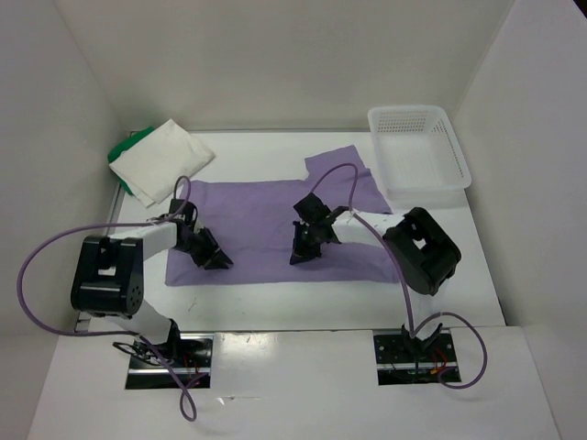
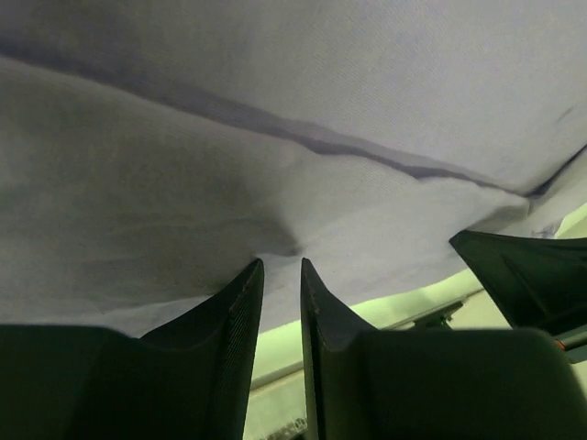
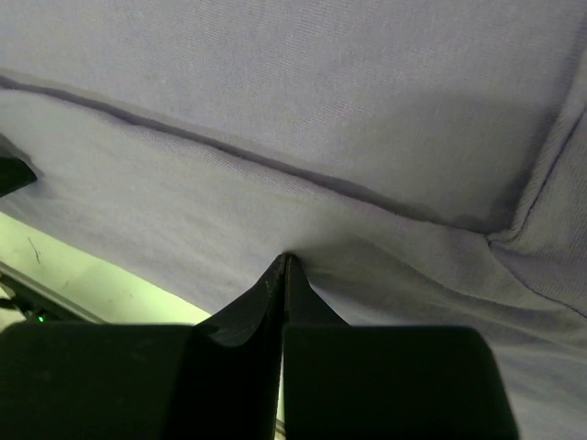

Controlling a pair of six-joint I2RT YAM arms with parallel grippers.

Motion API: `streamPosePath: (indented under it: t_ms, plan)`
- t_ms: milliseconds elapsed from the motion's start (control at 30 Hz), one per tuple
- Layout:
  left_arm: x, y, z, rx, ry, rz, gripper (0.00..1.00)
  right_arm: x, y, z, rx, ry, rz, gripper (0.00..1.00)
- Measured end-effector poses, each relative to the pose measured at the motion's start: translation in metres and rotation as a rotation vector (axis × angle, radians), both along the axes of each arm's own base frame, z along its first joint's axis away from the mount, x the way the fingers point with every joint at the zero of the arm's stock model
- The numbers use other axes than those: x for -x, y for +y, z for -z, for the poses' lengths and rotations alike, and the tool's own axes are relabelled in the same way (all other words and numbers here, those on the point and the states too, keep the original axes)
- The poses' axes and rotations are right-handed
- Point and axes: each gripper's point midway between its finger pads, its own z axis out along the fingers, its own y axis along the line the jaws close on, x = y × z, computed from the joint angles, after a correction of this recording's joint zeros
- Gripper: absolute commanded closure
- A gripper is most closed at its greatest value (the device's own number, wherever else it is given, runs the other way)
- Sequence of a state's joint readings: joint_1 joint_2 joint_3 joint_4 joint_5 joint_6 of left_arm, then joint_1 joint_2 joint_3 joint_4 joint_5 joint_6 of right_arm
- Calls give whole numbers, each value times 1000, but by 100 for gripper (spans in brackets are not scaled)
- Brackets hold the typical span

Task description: Fold and stack the t-shirts

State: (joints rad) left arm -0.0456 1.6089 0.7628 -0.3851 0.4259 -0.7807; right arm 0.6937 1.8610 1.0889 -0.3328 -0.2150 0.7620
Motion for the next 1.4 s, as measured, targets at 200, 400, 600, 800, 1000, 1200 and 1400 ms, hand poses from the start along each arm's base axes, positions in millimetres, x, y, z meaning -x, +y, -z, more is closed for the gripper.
streamPosePath:
  t_ms: [200,400,600,800,1000,1200,1400]
  plan:
    - [61,13,-8,-38,135,-67,68,37,15,0,-16,33,-82,99]
    - [60,26,-23,-55,113,-95,70,62,8,-3,21,84,-132,80]
    - [-43,46,-94,-126,-229,-119,68,6,-3,-40,-8,18,-78,73]
    - [-139,100,-118,-299,-472,-254,80,-68,-19,-97,-96,-153,6,98]
    - [-182,149,-60,-487,-377,-303,78,-82,-33,-108,-121,-174,26,98]
    - [-208,183,-45,-612,-358,-337,62,-88,-46,-106,-125,-174,35,95]
    - [-205,208,-34,-677,-318,-380,57,-80,-53,-97,-121,-150,34,94]
